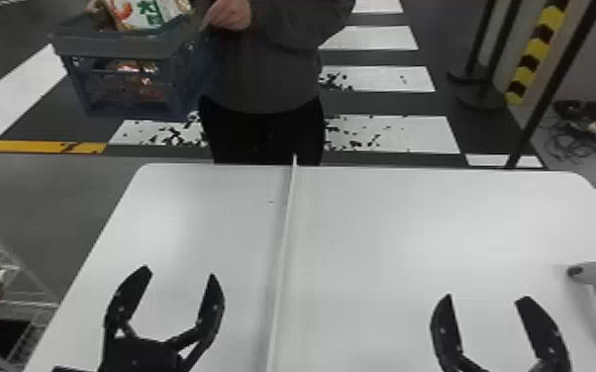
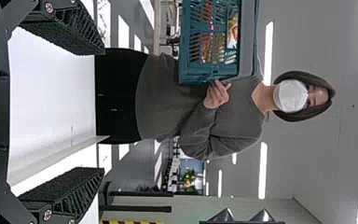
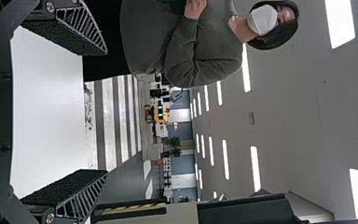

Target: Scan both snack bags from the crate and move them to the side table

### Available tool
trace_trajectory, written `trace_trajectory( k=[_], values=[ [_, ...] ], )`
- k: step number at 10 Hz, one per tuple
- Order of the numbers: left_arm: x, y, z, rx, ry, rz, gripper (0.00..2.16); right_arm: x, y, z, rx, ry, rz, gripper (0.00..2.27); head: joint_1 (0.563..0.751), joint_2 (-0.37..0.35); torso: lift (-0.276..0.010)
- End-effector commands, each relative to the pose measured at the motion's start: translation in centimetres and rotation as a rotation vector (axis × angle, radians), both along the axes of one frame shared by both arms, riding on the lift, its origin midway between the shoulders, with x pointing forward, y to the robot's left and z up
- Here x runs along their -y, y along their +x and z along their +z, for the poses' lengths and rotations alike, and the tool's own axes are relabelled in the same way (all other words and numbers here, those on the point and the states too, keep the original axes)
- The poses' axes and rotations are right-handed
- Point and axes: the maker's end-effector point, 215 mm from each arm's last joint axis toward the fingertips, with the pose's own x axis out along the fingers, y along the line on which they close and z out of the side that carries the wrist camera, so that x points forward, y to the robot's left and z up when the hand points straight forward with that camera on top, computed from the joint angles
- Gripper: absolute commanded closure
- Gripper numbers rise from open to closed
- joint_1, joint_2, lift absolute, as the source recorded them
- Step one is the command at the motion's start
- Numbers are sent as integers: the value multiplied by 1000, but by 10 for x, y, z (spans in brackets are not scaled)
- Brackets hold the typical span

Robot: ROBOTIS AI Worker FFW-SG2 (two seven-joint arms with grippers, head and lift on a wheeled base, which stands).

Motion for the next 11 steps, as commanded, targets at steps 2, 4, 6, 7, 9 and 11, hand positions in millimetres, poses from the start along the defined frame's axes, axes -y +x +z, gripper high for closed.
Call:
trace_trajectory(
  k=[2,4,6,7,9,11],
  values=[
    [0,-1,-2,-7,0,0,110,0,1,0,1,-1,2,87,695,59,-99],
    [0,-1,-3,-8,1,0,110,-1,1,-1,-1,0,3,87,695,59,-99],
    [1,-2,-2,-7,1,-3,110,0,1,-1,-1,1,1,87,695,59,-99],
    [1,-2,-2,-7,1,-3,110,-1,2,-1,1,0,3,87,695,59,-99],
    [1,-1,-3,-9,4,-3,110,-1,3,-1,2,-1,1,87,695,60,-99],
    [0,0,-4,-12,5,-1,110,-1,4,-2,-1,-1,3,87,695,60,-99]
  ],
)
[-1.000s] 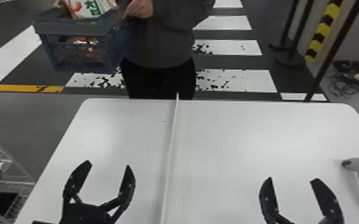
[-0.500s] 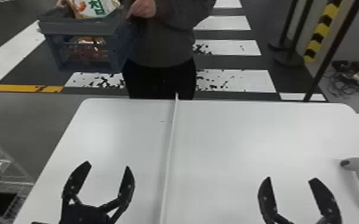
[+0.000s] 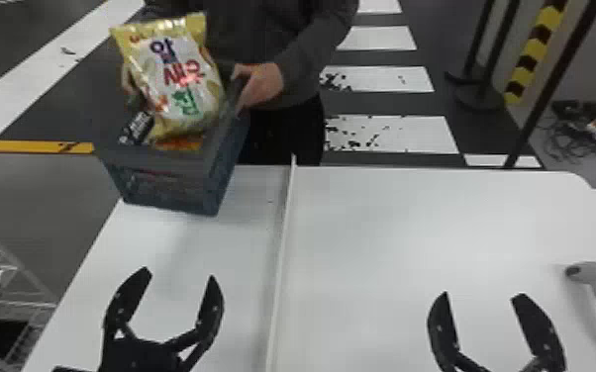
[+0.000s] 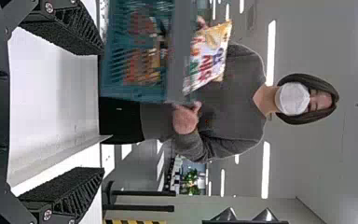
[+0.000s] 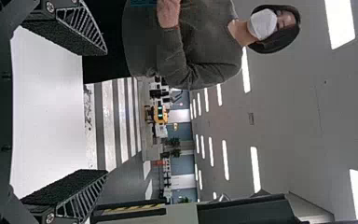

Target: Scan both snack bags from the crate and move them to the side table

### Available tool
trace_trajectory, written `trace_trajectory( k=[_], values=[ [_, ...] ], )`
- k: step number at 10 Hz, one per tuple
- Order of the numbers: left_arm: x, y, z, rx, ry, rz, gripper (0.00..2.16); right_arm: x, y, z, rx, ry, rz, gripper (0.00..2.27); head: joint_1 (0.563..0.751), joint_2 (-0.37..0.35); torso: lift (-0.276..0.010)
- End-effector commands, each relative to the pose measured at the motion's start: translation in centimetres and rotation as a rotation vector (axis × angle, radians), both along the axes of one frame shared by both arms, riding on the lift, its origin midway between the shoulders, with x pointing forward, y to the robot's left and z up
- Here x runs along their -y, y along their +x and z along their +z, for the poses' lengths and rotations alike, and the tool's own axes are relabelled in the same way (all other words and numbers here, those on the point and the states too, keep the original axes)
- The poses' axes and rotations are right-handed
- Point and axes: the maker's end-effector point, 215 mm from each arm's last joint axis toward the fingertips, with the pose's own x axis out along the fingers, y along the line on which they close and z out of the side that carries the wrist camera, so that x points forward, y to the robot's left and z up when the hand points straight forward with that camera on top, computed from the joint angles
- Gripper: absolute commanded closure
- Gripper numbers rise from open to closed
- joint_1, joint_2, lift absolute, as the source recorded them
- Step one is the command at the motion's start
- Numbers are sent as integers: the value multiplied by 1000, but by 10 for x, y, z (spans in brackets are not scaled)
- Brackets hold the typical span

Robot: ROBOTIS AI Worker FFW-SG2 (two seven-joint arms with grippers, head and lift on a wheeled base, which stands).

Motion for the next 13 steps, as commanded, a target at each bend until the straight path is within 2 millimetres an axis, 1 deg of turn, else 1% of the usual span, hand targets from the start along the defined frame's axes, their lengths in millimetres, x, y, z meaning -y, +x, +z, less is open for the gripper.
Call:
trace_trajectory(
  k=[1,5,7,9,11,13],
  values=[
    [0,0,-1,-3,1,1,110,0,0,-1,-2,0,1,87,695,61,-99],
    [1,0,1,1,-2,-1,110,0,1,-4,-9,-1,1,87,695,61,-99],
    [2,0,6,9,-6,0,110,0,2,-4,-11,-1,0,87,695,58,-99],
    [-4,2,12,16,-3,18,113,0,2,-5,-14,-4,3,87,695,60,-99],
    [-21,15,14,7,32,25,113,-2,4,-10,-29,-5,5,87,695,68,-99],
    [-44,38,20,-10,37,44,110,-4,4,-12,-37,-5,9,87,695,93,-99]
  ],
)
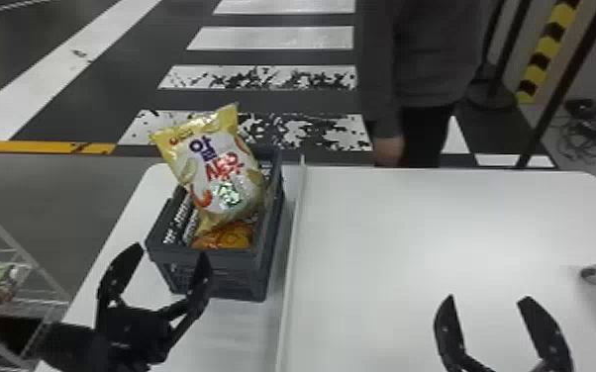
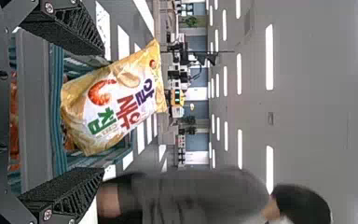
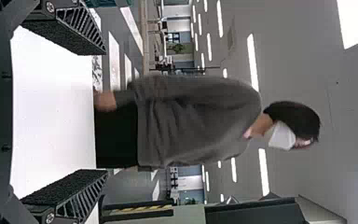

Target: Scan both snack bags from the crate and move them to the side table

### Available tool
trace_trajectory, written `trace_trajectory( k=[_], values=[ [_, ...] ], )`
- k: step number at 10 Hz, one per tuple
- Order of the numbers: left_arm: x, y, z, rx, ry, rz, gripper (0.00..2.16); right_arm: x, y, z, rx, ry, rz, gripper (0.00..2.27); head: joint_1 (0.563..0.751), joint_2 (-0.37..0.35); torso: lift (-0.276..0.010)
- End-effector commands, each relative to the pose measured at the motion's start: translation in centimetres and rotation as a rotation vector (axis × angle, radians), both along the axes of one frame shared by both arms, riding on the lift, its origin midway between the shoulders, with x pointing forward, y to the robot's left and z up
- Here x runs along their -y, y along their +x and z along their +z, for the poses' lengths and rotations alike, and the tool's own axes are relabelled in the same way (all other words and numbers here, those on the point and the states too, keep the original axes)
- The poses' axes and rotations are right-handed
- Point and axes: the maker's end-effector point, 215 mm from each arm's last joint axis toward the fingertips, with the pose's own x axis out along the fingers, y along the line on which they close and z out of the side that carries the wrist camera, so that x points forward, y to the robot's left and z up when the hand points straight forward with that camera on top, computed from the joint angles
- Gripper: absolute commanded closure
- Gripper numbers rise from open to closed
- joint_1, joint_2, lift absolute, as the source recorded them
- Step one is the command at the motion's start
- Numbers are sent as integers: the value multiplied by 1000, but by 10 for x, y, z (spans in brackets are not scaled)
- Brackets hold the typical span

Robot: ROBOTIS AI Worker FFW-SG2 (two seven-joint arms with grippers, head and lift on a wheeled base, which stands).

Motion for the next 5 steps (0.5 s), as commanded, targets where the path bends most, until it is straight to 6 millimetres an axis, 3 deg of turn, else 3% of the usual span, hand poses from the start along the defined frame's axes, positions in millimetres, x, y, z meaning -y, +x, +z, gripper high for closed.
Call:
trace_trajectory(
  k=[1,5],
  values=[
    [-23,22,6,-20,-14,30,110,-1,0,-2,-9,-1,2,87,695,110,-99],
    [-67,73,20,-92,-83,33,110,-1,0,0,-10,-2,3,87,695,172,-99]
  ],
)
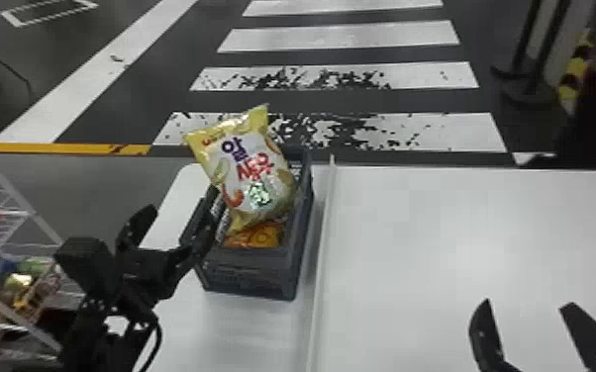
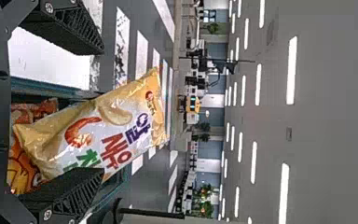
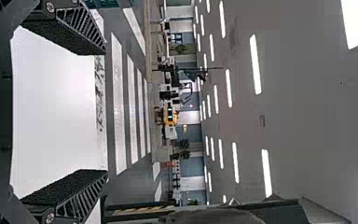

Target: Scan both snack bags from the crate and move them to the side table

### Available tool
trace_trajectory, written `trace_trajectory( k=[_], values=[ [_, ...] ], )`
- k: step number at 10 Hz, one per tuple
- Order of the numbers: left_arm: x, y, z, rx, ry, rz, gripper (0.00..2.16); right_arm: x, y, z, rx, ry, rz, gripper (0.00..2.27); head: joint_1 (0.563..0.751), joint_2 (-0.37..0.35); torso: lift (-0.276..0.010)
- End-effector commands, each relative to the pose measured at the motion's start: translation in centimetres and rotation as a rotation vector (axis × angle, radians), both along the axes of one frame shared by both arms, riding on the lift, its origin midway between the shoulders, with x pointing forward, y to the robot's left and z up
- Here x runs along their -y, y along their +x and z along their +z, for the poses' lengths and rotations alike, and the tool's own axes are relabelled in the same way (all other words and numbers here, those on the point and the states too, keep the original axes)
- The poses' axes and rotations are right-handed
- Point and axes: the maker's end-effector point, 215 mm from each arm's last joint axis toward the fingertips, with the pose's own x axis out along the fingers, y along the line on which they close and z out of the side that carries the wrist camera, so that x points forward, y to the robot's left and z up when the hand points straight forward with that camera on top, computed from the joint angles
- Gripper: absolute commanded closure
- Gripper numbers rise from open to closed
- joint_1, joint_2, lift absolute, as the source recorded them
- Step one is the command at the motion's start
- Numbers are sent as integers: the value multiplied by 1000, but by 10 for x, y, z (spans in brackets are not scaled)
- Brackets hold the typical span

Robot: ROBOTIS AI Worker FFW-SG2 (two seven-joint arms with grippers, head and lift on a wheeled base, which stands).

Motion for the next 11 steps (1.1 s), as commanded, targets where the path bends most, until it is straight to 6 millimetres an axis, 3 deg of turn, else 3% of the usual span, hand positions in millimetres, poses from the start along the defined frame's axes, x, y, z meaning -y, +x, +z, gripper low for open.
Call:
trace_trajectory(
  k=[1,4,5,8,11],
  values=[
    [-14,18,7,-21,-23,1,100,-1,0,1,-1,-4,2,87,695,178,-99],
    [-25,44,17,-42,-65,-34,12,-5,-2,-1,-8,-3,9,87,695,196,-99],
    [-34,54,11,-66,-74,-18,-2,-5,-2,-3,-14,-4,9,87,695,200,-99],
    [-55,101,6,-77,-119,-6,-2,-7,-5,-8,-29,-7,15,87,695,228,-99],
    [-31,151,-10,-135,-157,-135,-2,-8,-10,-9,-35,-9,16,87,695,219,-99]
  ],
)
